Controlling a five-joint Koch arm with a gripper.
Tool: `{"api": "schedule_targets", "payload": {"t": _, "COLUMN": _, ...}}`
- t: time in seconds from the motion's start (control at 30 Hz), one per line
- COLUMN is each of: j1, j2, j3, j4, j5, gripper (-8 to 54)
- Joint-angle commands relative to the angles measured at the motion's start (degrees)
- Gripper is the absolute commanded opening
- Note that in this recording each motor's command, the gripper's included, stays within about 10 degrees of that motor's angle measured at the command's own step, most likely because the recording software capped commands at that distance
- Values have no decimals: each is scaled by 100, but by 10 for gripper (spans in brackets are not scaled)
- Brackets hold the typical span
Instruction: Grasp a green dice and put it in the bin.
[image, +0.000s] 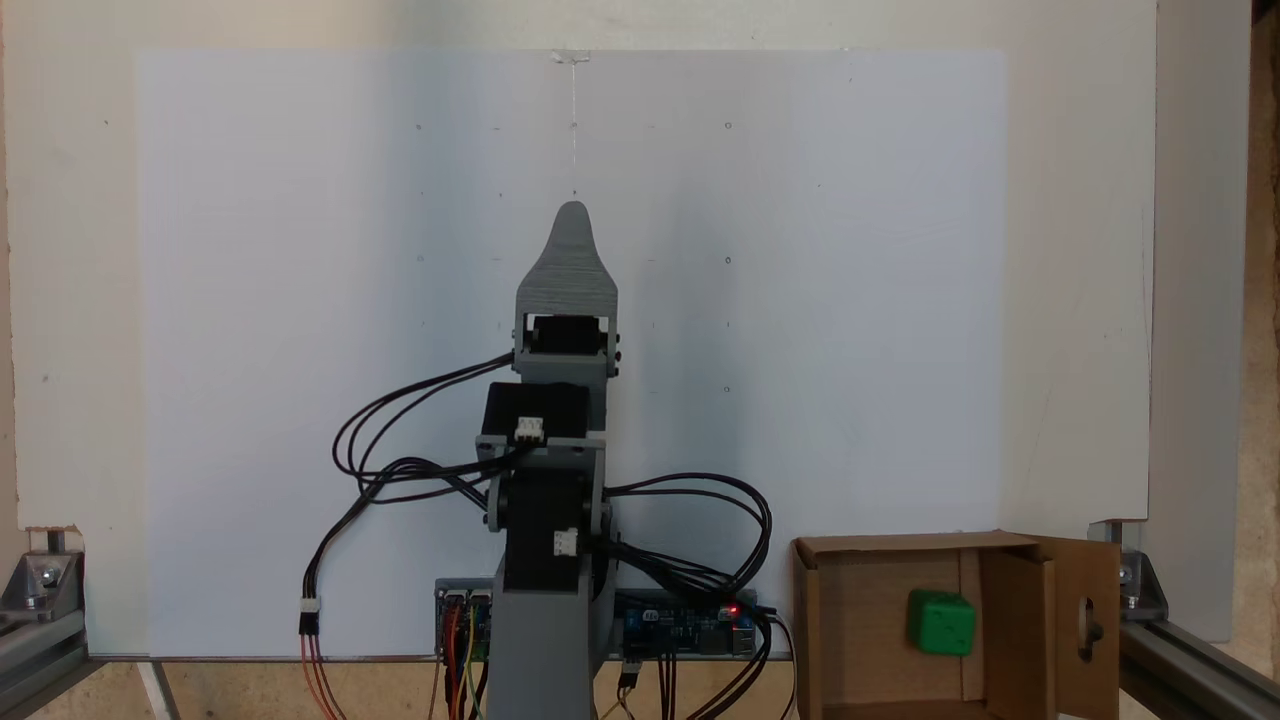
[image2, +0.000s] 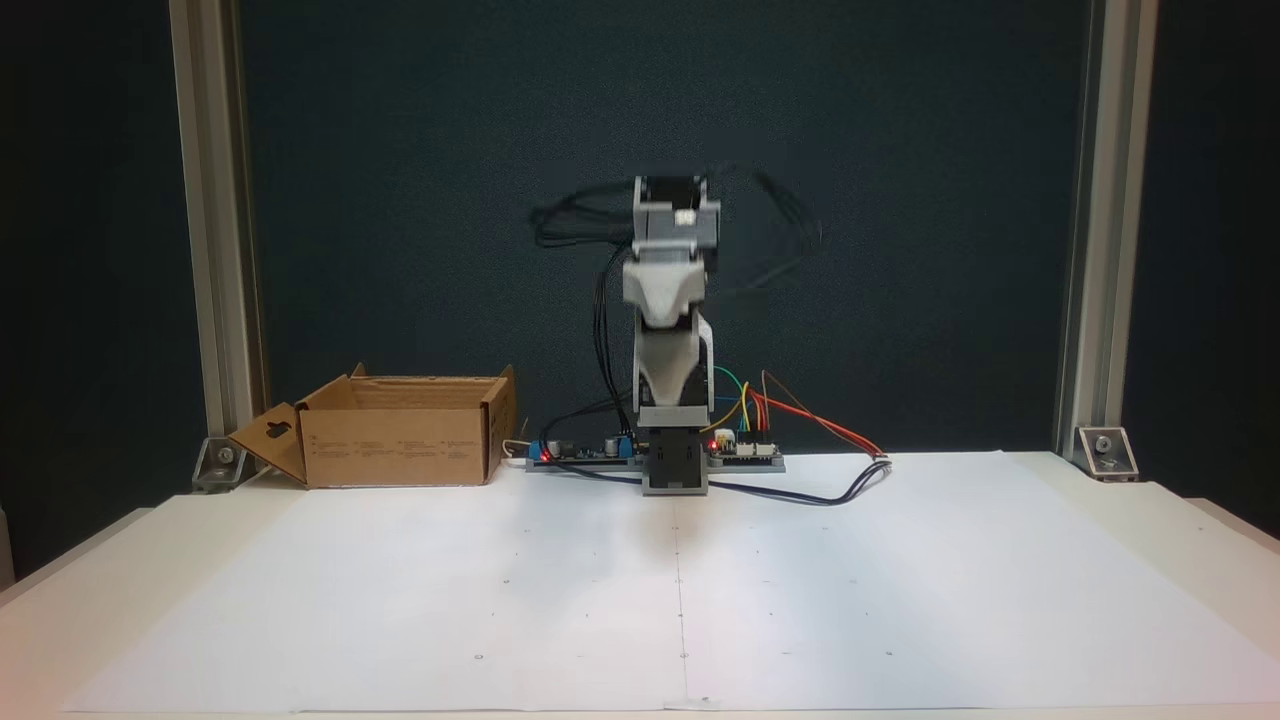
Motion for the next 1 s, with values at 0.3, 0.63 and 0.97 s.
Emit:
{"api": "schedule_targets", "payload": {"t": 0.3, "j1": -79, "j2": 633, "j3": 1424, "j4": -3241, "j5": 220, "gripper": 462}}
{"api": "schedule_targets", "payload": {"t": 0.63, "j1": -88, "j2": 633, "j3": 3604, "j4": -5711, "j5": 211, "gripper": 445}}
{"api": "schedule_targets", "payload": {"t": 0.97, "j1": -105, "j2": 633, "j3": 4711, "j4": -8084, "j5": 211, "gripper": 444}}
